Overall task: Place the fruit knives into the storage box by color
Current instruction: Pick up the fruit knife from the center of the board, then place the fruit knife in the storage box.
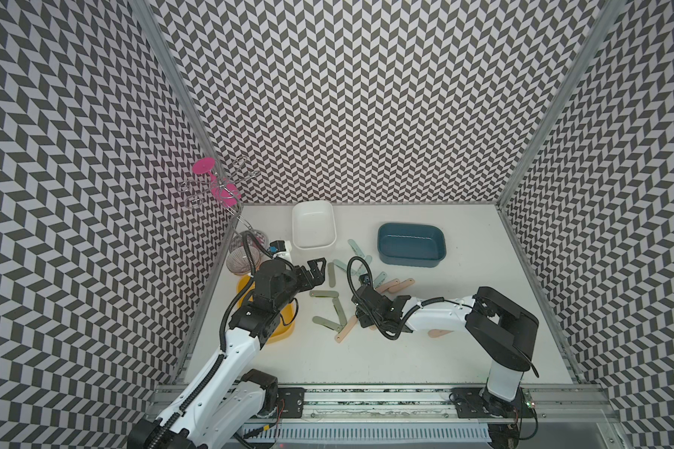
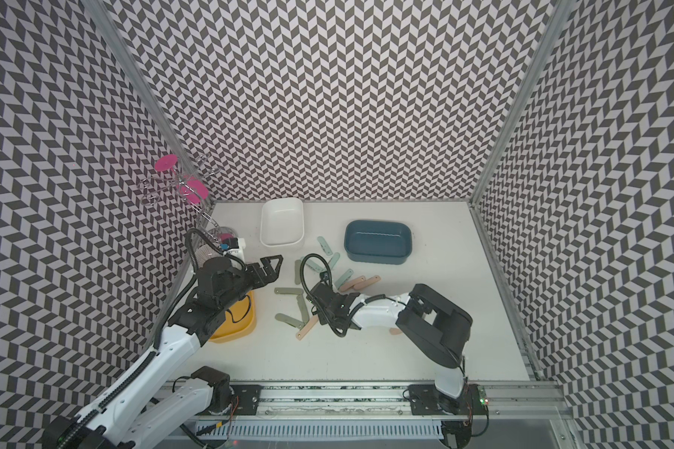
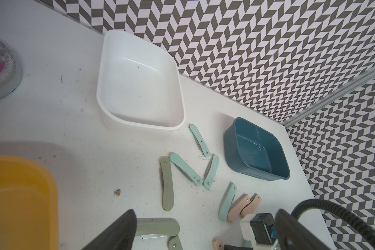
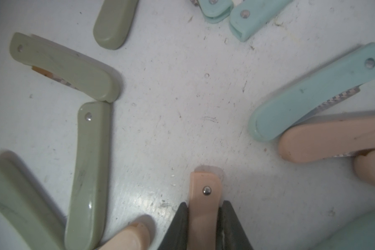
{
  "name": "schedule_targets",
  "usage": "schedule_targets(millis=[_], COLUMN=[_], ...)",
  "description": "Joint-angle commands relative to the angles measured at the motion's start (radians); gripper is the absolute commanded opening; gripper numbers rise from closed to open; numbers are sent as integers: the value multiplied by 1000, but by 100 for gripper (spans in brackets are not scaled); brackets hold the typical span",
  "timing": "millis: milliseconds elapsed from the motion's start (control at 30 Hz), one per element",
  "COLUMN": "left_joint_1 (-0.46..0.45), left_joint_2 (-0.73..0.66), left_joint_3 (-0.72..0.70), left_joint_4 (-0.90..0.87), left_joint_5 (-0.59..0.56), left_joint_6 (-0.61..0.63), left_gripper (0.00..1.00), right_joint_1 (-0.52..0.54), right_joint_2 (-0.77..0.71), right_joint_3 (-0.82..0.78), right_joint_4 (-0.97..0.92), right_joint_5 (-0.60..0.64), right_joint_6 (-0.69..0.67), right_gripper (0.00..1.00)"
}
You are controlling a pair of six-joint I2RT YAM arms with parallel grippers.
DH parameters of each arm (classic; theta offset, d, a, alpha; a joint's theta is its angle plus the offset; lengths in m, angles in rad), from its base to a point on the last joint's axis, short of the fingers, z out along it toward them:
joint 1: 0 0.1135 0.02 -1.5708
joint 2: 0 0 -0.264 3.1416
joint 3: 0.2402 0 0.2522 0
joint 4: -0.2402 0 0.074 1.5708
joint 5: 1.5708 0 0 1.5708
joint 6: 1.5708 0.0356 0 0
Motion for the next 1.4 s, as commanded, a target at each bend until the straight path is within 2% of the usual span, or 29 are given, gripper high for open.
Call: schedule_targets(millis=[0, 467, 833, 1067, 1367], left_joint_1=[4, -25, -109, -164, -197], left_joint_2=[5, 67, 212, 366, 501], left_joint_3=[2, 32, 163, 288, 389], left_joint_4=[31, 62, 91, 95, 100], left_joint_5=[14, 28, 5, 5, 16], left_joint_6=[-6, -23, -11, 12, 24], left_gripper=[100, 100, 100, 100, 100], right_joint_1=[-8, -43, -244, -400, -538], right_joint_2=[9, -192, -321, -252, -44], right_joint_3=[10, 19, 146, 243, 372], right_joint_4=[-31, -42, -8, 25, 69], right_joint_5=[0, -2, -66, -130, -227], right_joint_6=[-11, -9, -57, -57, -21], right_gripper=[24, 24, 24, 25, 25])
